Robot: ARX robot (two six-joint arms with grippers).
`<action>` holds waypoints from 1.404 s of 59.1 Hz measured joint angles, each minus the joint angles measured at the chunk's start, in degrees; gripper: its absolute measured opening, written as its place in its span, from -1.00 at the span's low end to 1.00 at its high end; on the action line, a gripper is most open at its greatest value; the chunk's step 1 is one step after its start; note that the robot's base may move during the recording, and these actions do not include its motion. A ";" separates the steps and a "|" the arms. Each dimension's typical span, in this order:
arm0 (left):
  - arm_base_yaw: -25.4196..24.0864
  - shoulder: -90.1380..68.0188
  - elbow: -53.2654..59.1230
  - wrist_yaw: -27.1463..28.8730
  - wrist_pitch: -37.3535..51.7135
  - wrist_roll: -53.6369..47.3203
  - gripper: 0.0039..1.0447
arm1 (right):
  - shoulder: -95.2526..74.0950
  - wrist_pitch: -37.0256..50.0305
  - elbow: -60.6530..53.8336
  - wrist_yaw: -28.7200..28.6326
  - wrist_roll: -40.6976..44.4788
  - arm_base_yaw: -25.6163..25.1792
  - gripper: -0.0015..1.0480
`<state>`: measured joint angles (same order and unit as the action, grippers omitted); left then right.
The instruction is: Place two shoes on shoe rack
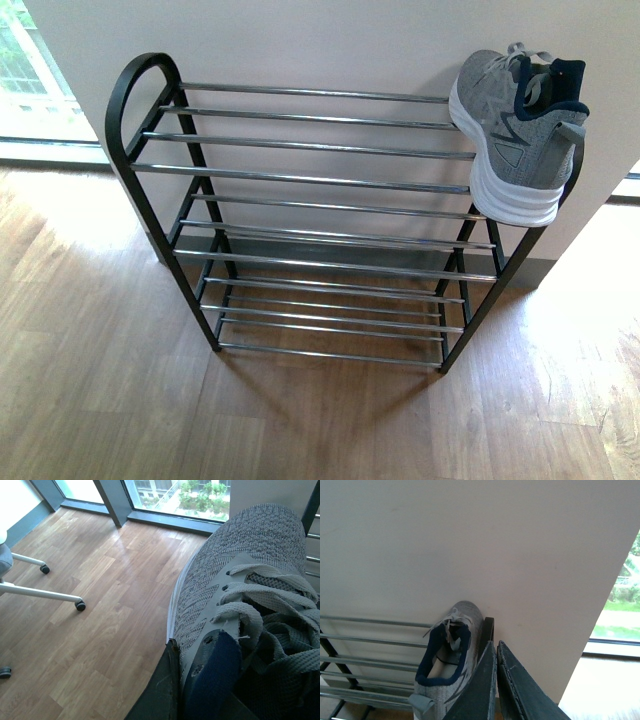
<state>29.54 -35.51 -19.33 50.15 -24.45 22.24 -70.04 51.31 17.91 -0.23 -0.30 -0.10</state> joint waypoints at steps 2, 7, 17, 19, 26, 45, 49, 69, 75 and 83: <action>0.00 0.00 0.00 0.02 0.00 0.00 -0.98 | 1.84 0.00 -1.68 0.04 0.00 0.00 -0.97; 0.00 0.00 0.00 0.02 0.00 -0.02 -0.98 | 6.03 -0.37 -5.33 0.22 0.00 0.00 -0.97; 0.00 0.00 0.00 0.02 0.00 0.00 -0.98 | 12.46 -2.78 -9.46 0.20 0.00 0.00 -0.97; 0.00 0.00 0.00 0.02 0.00 0.00 -0.98 | 13.60 -3.32 -10.05 0.20 0.00 0.00 -0.97; 0.00 0.00 0.00 0.00 0.00 0.00 -0.98 | 19.17 -6.56 -12.59 0.20 0.00 0.00 -0.97; 0.00 0.00 0.00 0.00 0.00 0.00 -0.98 | 29.94 -12.48 -16.74 0.22 0.02 0.00 -0.97; 0.00 0.00 0.00 0.00 0.00 0.00 -0.98 | 32.74 -15.02 -16.76 0.22 0.02 0.00 -0.97; 0.00 0.00 0.00 0.02 0.00 0.00 -0.98 | 44.11 -25.53 -16.81 0.22 0.02 0.00 -0.97; 0.00 0.00 0.00 0.00 0.00 0.00 -0.98 | 46.69 -28.02 -16.83 0.22 0.02 0.00 -0.97; 0.00 0.00 0.00 0.00 0.00 0.00 -0.98 | 50.01 -31.21 -16.83 0.22 0.02 0.00 -0.97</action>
<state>29.54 -35.51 -19.33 50.15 -24.45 22.24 -20.03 20.10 1.08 -0.01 -0.27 -0.10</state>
